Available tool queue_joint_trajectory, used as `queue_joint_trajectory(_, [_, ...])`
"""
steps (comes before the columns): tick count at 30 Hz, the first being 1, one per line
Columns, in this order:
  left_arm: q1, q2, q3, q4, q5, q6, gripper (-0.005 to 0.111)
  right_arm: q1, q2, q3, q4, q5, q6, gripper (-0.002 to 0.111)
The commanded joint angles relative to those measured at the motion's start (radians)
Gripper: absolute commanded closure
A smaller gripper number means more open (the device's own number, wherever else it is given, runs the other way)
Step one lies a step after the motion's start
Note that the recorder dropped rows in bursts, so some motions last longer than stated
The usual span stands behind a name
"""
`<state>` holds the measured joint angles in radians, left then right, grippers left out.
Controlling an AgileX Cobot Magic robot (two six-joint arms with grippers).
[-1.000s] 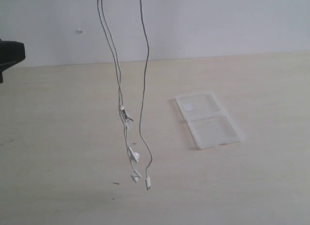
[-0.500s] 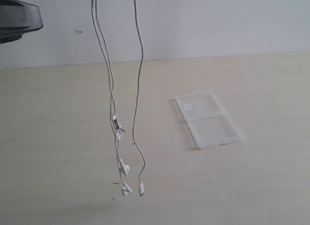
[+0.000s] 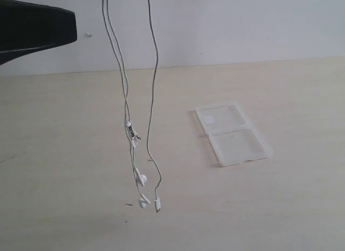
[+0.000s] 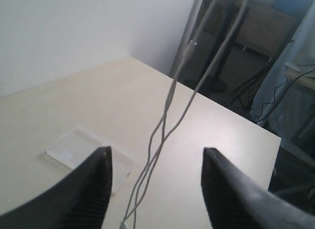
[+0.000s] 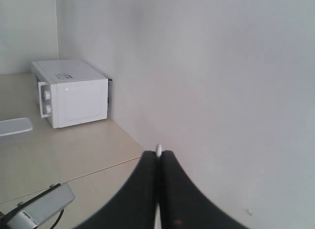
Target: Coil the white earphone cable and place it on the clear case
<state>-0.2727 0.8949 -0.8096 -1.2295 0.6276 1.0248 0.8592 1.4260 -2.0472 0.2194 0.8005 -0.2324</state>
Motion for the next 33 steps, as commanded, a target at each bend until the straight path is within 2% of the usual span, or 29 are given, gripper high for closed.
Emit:
queue_joint_trajectory(1, [-0.005, 0.004, -0.006, -0.044, -0.003, 0.089, 0.043, 0.002, -0.005, -0.007, 0.006, -0.004, 0.001, 0.108])
queue_joint_trajectory(3, [-0.005, 0.011, -0.006, -0.044, -0.005, 0.126, 0.036, 0.002, -0.005, -0.007, 0.006, -0.004, 0.001, 0.108])
queue_joint_trajectory(7, [-0.007, 0.041, -0.006, -0.076, 0.014, 0.246, 0.035, 0.002, -0.005, -0.007, 0.008, -0.006, 0.001, 0.108])
queue_joint_trajectory(15, [-0.007, 0.115, -0.006, -0.314, 0.043, 0.491, 0.035, 0.002, 0.003, -0.007, 0.022, -0.024, 0.001, 0.108])
queue_joint_trajectory(24, [-0.007, 0.197, -0.006, -0.435, 0.112, 0.665, 0.035, 0.002, 0.004, -0.007, 0.055, -0.024, -0.003, 0.108])
queue_joint_trajectory(28, [-0.007, 0.22, -0.006, -0.49, 0.192, 0.731, 0.035, 0.002, 0.004, -0.007, 0.058, -0.024, -0.009, 0.108])
queue_joint_trajectory(33, [-0.007, 0.24, -0.006, -0.512, 0.212, 0.751, 0.035, 0.002, 0.004, -0.007, 0.058, -0.024, -0.01, 0.108])
